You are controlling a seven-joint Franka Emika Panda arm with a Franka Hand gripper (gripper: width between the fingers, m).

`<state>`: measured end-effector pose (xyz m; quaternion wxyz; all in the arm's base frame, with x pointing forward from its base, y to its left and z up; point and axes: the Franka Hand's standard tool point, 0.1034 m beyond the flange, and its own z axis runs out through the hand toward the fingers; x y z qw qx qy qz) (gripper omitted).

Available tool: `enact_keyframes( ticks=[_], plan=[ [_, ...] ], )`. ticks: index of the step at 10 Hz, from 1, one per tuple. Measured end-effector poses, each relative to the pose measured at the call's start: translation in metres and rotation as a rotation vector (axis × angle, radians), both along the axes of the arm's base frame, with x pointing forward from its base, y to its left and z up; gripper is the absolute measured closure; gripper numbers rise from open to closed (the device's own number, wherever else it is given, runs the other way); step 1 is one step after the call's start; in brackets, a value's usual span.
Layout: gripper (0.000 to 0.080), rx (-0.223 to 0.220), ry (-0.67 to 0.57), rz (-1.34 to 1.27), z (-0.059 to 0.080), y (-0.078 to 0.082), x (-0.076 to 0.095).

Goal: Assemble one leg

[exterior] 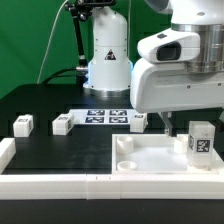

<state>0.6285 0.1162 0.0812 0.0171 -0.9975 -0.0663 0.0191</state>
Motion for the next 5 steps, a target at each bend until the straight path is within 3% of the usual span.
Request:
enact_keyframes(
  ticks=[3,4,5],
  plan=[
    [0.0180,0.000,0.000,0.000,-0.0001,-0.0001,0.0000],
    [0.0360,0.000,0.000,0.000,-0.0001,-0.0001,0.0000],
    [0.0360,0.000,0.000,0.000,0.0000,0.0000,-0.0001]
  ],
)
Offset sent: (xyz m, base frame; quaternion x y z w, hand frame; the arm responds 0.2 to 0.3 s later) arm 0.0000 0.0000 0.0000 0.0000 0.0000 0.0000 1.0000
